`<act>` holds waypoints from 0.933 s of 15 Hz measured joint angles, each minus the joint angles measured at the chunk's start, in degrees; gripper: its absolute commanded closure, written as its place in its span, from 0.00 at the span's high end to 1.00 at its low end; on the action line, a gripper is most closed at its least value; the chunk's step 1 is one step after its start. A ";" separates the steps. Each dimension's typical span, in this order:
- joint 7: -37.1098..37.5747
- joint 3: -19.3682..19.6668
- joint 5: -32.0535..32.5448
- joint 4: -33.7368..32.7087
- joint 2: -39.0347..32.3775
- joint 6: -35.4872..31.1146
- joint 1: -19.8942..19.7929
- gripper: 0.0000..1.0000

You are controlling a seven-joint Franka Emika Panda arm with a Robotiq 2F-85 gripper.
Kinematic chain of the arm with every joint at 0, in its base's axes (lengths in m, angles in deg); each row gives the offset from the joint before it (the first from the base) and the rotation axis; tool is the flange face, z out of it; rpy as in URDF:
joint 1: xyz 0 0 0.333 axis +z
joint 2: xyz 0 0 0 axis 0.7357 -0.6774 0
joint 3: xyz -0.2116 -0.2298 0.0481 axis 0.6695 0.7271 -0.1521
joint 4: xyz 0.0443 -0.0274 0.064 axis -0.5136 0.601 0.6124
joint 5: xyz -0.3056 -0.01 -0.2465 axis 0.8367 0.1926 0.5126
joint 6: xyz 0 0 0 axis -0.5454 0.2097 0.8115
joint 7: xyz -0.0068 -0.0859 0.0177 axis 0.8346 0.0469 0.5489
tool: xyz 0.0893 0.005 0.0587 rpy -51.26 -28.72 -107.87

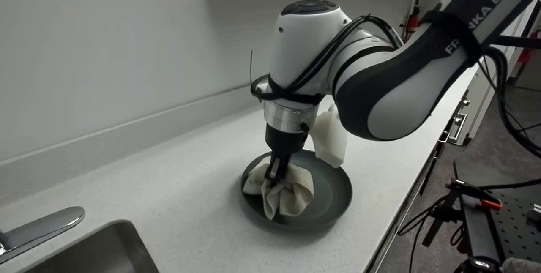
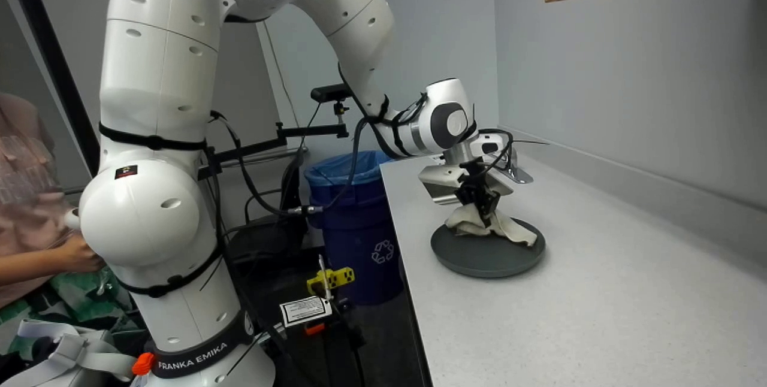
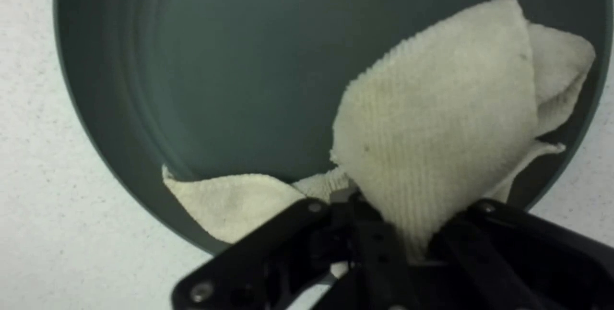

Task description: Use the towel to wipe the plate

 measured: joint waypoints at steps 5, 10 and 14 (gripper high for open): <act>0.16 3.88 1.10 0.65 0.05 0.00 -0.12 0.03; 0.60 7.17 2.18 5.04 1.87 0.27 -0.19 0.03; 0.73 5.74 2.26 8.37 3.86 2.02 -0.14 0.03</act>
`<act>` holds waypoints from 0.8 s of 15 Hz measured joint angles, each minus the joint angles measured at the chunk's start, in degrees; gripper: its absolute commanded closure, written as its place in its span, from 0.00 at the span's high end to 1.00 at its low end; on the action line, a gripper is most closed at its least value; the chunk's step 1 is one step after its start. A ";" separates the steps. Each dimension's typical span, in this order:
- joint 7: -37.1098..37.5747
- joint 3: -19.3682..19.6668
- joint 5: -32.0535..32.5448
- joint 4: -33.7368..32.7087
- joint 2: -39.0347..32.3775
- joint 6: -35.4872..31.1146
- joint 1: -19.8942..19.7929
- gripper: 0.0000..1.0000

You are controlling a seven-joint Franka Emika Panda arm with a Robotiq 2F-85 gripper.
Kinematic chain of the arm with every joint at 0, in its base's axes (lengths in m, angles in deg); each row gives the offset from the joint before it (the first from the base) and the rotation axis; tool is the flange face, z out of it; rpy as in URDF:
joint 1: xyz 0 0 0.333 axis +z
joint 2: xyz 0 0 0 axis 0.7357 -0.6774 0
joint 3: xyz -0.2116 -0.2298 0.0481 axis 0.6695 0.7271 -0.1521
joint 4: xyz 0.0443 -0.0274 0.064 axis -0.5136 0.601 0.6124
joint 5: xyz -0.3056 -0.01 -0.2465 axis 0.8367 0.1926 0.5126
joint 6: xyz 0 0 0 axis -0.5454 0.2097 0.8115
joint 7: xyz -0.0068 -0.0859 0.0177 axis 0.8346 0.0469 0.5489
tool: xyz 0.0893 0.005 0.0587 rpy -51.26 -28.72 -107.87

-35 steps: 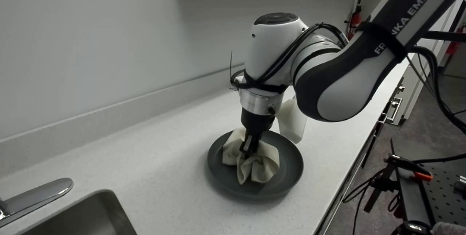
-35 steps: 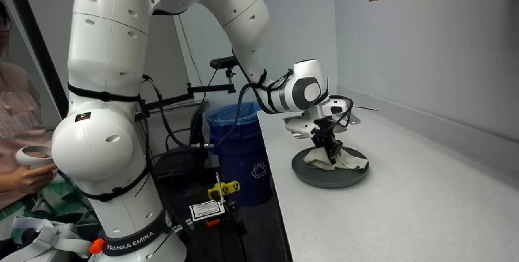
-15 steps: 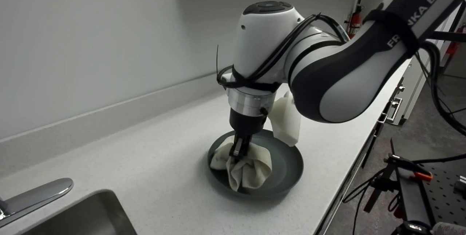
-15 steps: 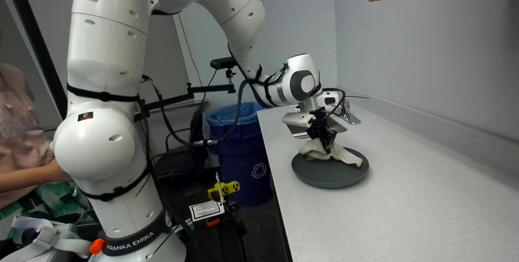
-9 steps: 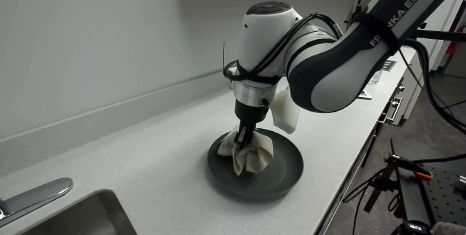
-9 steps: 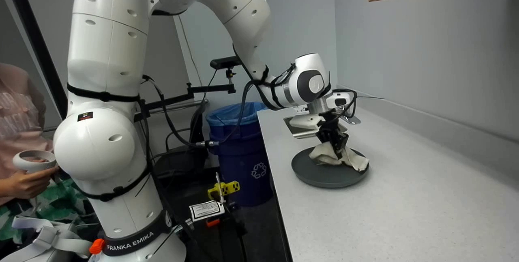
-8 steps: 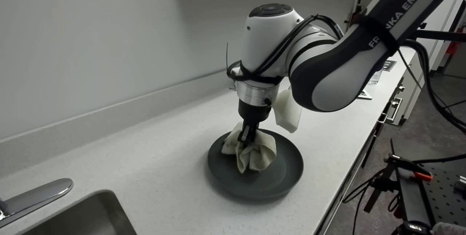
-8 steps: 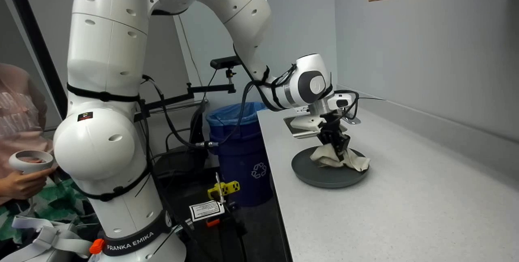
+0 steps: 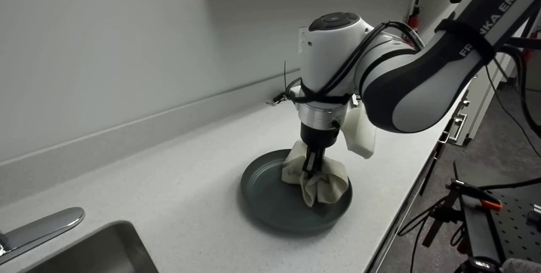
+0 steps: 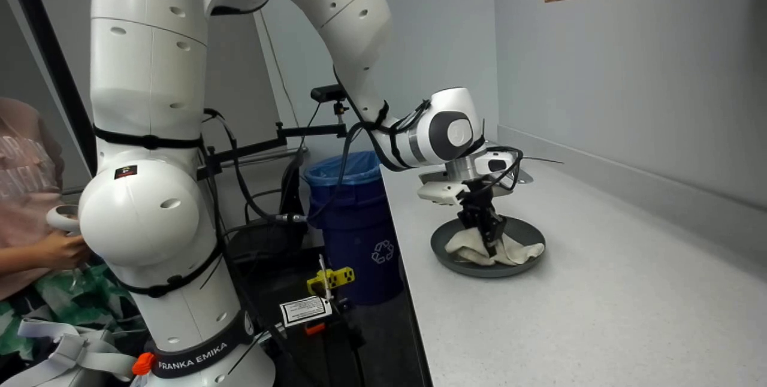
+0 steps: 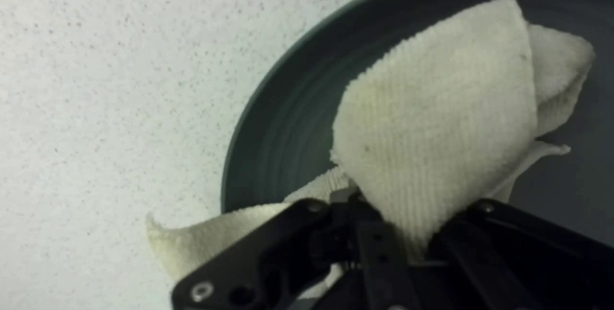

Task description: Use the towel to wipe the plate

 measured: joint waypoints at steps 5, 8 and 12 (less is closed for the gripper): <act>-0.03 -4.85 -0.05 -0.55 0.36 0.83 0.34 0.03; -0.08 -5.97 -0.20 -3.65 -0.28 0.67 0.33 0.03; -0.14 -4.86 0.50 -8.08 -1.75 0.01 0.21 0.03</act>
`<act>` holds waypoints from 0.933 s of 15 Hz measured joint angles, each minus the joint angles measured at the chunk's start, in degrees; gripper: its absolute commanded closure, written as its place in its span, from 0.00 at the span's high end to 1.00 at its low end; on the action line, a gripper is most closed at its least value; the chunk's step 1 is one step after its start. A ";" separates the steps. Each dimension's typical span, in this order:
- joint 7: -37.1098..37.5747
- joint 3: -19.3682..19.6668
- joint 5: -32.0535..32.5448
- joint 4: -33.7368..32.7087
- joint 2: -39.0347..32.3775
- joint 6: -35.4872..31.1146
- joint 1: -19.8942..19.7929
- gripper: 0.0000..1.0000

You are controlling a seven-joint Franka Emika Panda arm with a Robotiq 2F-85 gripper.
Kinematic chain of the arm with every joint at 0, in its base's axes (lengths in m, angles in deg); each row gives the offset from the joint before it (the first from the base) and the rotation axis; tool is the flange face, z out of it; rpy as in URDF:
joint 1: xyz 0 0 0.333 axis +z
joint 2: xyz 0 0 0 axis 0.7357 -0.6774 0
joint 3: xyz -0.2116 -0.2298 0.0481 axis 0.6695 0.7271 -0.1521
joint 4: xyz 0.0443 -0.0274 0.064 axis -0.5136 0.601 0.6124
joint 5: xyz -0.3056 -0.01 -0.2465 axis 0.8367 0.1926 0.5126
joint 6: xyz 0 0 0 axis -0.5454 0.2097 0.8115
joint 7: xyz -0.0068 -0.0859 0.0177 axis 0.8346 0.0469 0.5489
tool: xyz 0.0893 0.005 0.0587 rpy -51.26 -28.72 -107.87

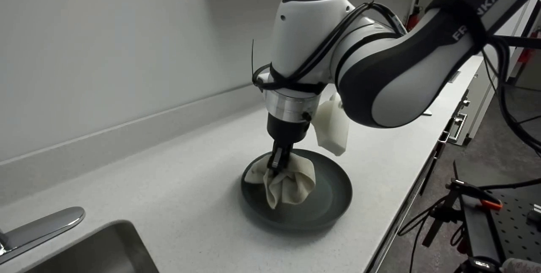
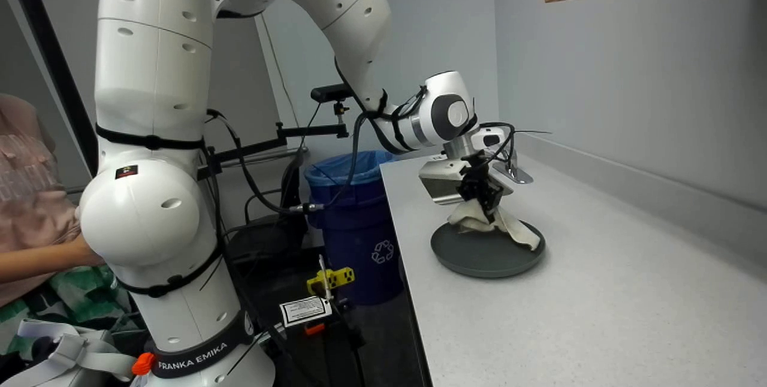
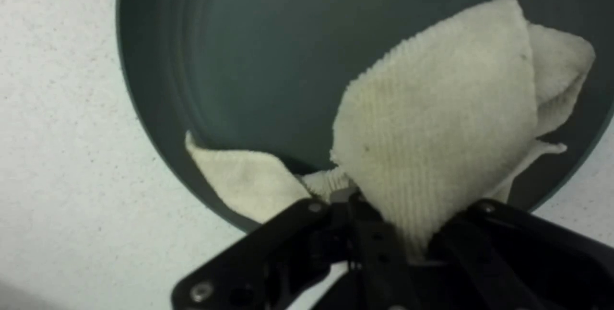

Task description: Use the towel to wipe the plate

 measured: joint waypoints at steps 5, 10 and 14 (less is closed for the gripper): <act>0.91 3.92 4.79 -1.16 -0.98 -0.19 0.19 0.03; 5.18 7.12 13.15 1.28 -0.72 0.11 1.02 0.03; 6.63 6.59 15.49 4.71 0.20 1.42 1.13 0.03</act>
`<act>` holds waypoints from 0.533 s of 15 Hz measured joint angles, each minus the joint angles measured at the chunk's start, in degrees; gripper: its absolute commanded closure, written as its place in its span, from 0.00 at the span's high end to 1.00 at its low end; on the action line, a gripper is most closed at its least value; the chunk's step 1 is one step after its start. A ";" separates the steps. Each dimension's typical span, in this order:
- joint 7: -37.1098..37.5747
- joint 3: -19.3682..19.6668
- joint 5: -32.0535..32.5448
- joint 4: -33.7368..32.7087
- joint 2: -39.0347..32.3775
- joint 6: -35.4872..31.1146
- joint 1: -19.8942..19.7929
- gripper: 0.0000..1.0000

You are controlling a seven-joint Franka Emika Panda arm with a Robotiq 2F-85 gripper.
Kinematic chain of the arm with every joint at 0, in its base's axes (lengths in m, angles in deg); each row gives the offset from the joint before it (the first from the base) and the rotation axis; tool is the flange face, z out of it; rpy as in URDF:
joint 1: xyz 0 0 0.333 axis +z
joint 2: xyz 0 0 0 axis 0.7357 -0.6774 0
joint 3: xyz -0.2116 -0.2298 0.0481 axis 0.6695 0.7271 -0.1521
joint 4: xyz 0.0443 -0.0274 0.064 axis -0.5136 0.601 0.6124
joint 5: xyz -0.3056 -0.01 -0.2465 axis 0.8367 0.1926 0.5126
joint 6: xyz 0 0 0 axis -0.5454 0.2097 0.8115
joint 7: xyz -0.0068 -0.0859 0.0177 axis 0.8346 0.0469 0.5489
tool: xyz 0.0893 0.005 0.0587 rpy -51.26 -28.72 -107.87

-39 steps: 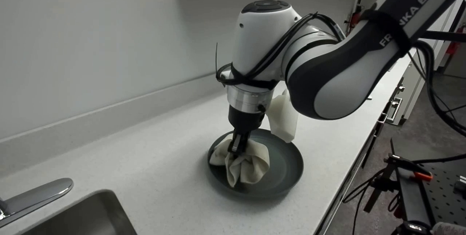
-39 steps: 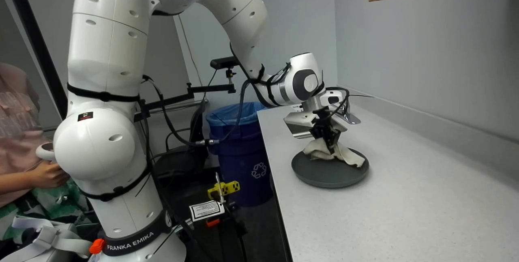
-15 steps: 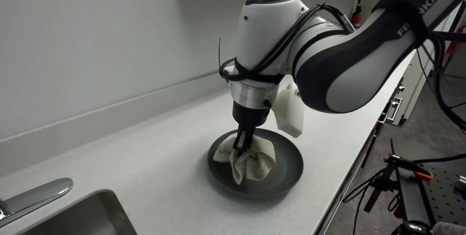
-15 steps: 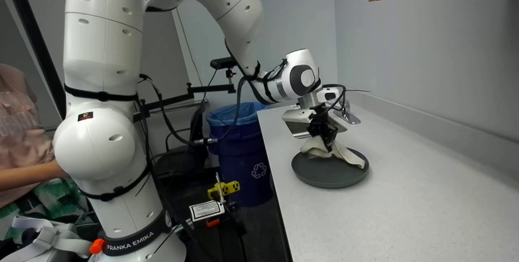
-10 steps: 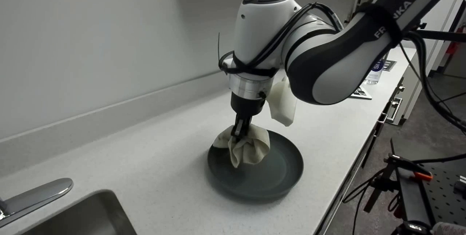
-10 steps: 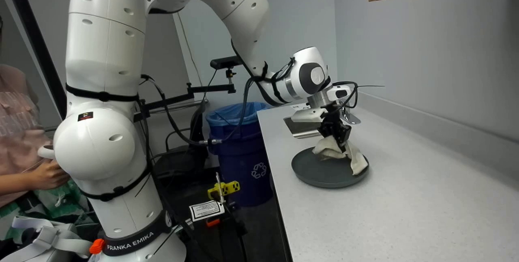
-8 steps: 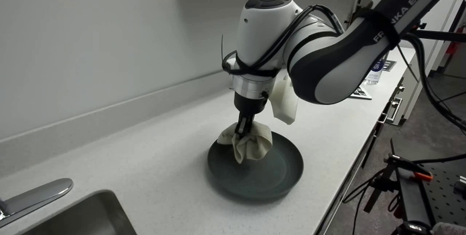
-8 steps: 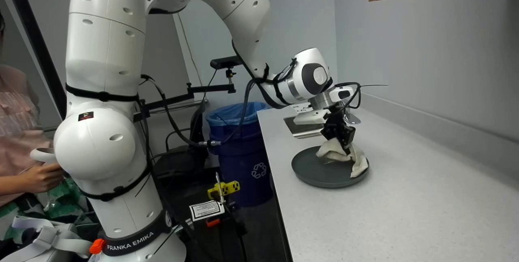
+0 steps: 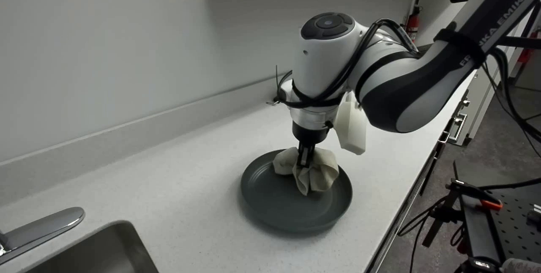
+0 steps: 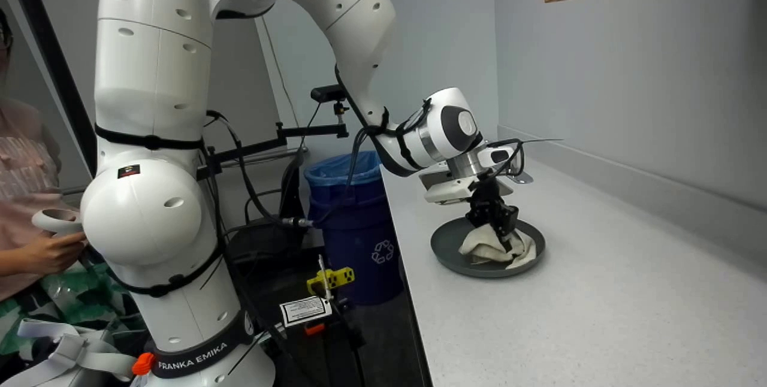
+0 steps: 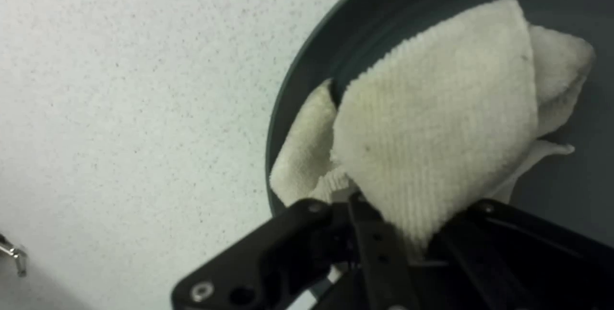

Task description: Use the towel to wipe the plate

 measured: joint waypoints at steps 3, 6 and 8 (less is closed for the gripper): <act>0.00 -2.02 -0.44 2.00 0.79 0.23 -0.04 0.03; -0.19 -4.96 -2.15 1.77 0.72 0.16 -0.07 0.03; -0.77 -7.10 -4.44 0.65 0.52 0.02 -0.05 0.03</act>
